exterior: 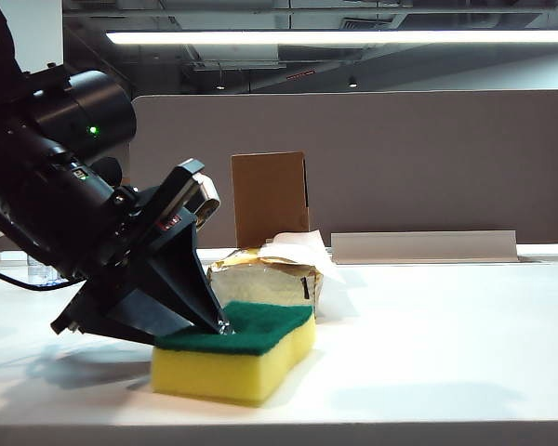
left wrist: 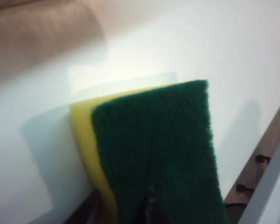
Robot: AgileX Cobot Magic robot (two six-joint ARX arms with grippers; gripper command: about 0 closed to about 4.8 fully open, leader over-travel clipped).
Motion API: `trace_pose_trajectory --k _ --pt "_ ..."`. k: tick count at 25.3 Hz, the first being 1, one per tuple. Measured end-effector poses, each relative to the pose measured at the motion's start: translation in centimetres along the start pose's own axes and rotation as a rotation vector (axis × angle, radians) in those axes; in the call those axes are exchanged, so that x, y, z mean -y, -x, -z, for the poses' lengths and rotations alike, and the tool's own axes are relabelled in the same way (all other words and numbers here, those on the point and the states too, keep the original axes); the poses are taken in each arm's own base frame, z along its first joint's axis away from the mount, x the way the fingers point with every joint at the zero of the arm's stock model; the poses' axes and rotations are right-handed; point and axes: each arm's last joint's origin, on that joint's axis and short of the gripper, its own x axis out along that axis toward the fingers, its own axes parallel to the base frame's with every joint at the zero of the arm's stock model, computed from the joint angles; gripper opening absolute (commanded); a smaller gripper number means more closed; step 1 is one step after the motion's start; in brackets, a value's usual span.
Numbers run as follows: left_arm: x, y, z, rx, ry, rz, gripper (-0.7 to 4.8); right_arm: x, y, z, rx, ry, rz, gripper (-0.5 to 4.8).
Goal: Move the sponge from right to left to wipe the table, avoiding obstacles on the table, and finally reaching the bottle of mineral water.
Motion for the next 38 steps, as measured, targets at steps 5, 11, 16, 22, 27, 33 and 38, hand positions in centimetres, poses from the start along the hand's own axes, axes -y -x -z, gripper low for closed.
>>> trace_pose_trajectory --k 5,11,16,22,27,33,38 --pt "0.5 -0.4 0.0 0.001 -0.023 -0.03 -0.06 0.0 0.0 0.0 0.0 -0.002 0.0 2.11" --pt "0.6 -0.4 0.0 0.01 -0.028 -0.065 -0.06 0.0 0.0 0.0 0.0 -0.004 0.0 2.11" --pt "0.5 -0.3 0.1 0.008 -0.034 -0.129 -0.06 0.0 0.0 0.0 0.0 -0.004 -0.001 2.11" --pt "-0.5 1.3 0.1 0.006 -0.021 -0.214 -0.06 0.0 0.0 0.0 0.0 -0.004 -0.001 2.11" --pt "-3.1 4.5 0.2 0.026 0.06 -0.296 -0.06 0.0 0.0 0.0 0.0 -0.004 -0.002 2.11" --pt "-4.4 6.8 0.9 -0.001 0.066 -0.376 -0.06 0.0 0.0 0.0 0.0 -0.004 -0.002 2.11" --pt "-5.8 9.2 1.9 -0.018 0.12 -0.427 -0.06 0.0 0.0 0.0 0.0 -0.004 -0.002 2.11"
